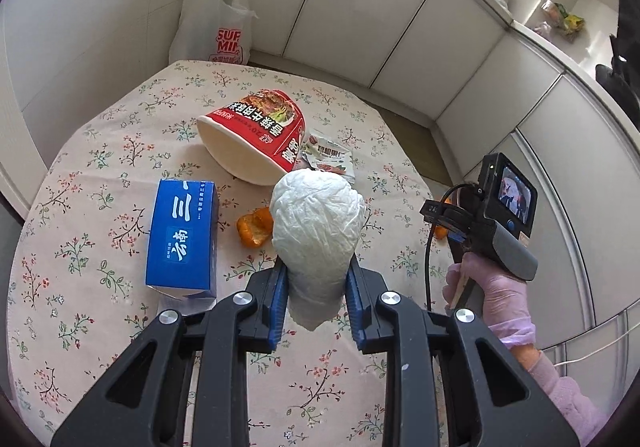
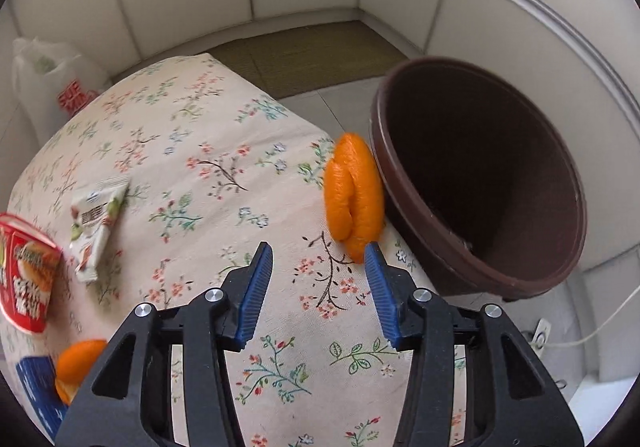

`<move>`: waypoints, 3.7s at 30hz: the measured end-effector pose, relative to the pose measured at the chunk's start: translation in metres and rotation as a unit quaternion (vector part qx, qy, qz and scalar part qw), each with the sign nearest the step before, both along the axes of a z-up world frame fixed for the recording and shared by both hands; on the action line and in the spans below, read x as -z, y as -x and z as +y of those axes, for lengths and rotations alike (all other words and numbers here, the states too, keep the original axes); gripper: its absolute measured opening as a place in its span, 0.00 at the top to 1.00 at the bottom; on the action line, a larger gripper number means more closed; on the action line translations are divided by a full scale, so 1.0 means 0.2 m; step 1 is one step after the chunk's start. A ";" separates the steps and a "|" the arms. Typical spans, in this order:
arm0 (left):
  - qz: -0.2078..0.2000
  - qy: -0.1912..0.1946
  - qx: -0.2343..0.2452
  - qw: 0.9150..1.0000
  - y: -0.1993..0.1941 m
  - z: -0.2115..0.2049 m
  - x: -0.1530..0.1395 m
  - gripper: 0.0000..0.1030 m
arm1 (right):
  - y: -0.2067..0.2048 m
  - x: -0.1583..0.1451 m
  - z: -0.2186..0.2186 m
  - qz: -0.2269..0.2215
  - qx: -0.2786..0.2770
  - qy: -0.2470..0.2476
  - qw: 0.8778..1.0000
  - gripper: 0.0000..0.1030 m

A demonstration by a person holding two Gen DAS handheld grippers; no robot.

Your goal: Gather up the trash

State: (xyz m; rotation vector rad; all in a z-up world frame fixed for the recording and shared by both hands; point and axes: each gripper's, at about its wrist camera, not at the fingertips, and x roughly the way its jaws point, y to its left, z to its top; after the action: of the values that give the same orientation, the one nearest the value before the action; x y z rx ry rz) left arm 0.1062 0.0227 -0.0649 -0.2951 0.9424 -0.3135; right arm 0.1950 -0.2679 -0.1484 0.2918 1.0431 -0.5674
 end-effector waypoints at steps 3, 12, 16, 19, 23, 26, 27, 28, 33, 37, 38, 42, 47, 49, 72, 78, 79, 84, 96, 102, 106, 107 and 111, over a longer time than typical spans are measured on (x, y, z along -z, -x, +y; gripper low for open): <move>0.002 0.003 -0.003 1.000 0.00 0.02 0.00 0.74 | -0.03 0.07 -0.03 0.009 0.010 -0.023 1.000 0.55; 0.026 0.017 -0.003 1.000 -0.03 0.05 0.04 0.74 | -0.04 0.11 -0.05 -0.003 0.043 -0.015 0.999 0.46; 0.030 0.020 0.002 0.999 -0.05 0.03 0.05 0.74 | 0.02 0.04 0.02 -0.028 0.042 0.002 0.999 0.41; 0.030 0.025 0.004 0.999 -0.06 0.02 0.05 0.74 | 0.04 0.04 -0.01 -0.028 0.059 0.011 0.998 0.37; 0.032 0.023 0.005 0.999 -0.06 0.02 0.06 0.74 | 0.02 0.12 -0.08 -0.005 0.070 -0.030 0.997 0.36; 0.036 0.025 0.000 0.999 -0.07 0.04 0.06 0.74 | -0.01 0.12 -0.08 -0.008 0.066 -0.011 0.998 0.36; 0.037 0.026 -0.001 0.999 -0.08 0.04 0.07 0.74 | -0.02 0.12 -0.09 -0.010 0.069 -0.012 0.997 0.35; 0.039 0.026 -0.002 0.999 -0.08 0.05 0.07 0.74 | -0.03 0.12 -0.10 -0.011 0.070 -0.009 0.997 0.34; 0.050 0.029 -0.004 0.998 -0.09 0.06 0.09 0.74 | -0.13 0.15 -0.12 -0.021 0.056 0.012 0.998 0.36; 0.051 0.025 -0.006 0.998 -0.09 0.06 0.10 0.74 | -0.21 0.13 -0.02 -0.039 -0.003 0.028 0.999 0.83; 0.050 0.024 -0.008 0.998 -0.09 0.07 0.09 0.74 | -0.21 0.13 0.00 -0.041 -0.016 0.022 0.999 0.88; 0.045 0.025 -0.013 0.999 -0.06 0.09 0.07 0.74 | -0.21 0.13 0.10 -0.040 -0.064 0.017 0.997 0.91; 0.029 0.025 -0.021 0.999 0.00 0.13 0.01 0.74 | -0.11 0.12 0.37 -0.034 -0.153 0.033 0.987 0.91; 0.020 0.021 -0.023 0.999 0.02 0.14 -0.02 0.74 | -0.05 0.12 0.45 -0.033 -0.178 0.043 0.983 0.91; -0.040 0.012 0.014 0.999 0.09 -0.16 -0.14 0.74 | 0.56 -0.89 -0.27 -0.205 -0.115 0.185 0.954 0.91; -0.032 0.007 0.031 0.999 0.06 -0.29 -0.08 0.74 | 0.52 -0.86 -0.57 -0.206 -0.056 0.130 0.968 0.48; -0.029 0.006 0.034 0.999 0.05 -0.32 -0.07 0.74 | 0.52 -0.89 -0.60 -0.219 -0.051 0.128 0.966 0.44; -0.013 0.024 0.061 0.998 -0.04 -0.55 -0.06 0.74 | 0.60 -0.97 -0.69 -0.264 -0.004 0.139 0.954 0.08; -0.085 0.065 0.192 0.976 -0.29 -1.47 -0.43 0.74 | 0.81 -1.00 -1.10 -0.227 0.104 0.108 0.962 0.07; -0.075 0.032 0.223 0.971 -0.36 -1.80 -0.41 0.69 | 0.84 -0.93 -1.21 -0.194 0.119 0.087 0.970 0.07; -0.049 0.025 0.237 0.970 -0.41 -1.91 -0.32 0.51 | 0.83 -0.90 -1.24 -0.176 0.119 0.087 0.973 0.07; -0.047 0.021 0.236 0.970 -0.42 -1.91 -0.31 0.50 | 0.83 -0.89 -1.24 -0.173 0.120 0.085 0.974 0.07; -0.046 0.006 0.232 0.972 -0.41 -1.92 -0.29 0.43 | 0.84 -0.87 -1.26 -0.168 0.126 0.075 0.975 0.07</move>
State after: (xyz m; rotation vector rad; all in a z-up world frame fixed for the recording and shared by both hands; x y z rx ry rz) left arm 0.1884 -0.3615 -0.0076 -0.0654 0.9113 -0.7571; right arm 0.0264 -0.5206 0.0248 0.3743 0.6354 -0.7911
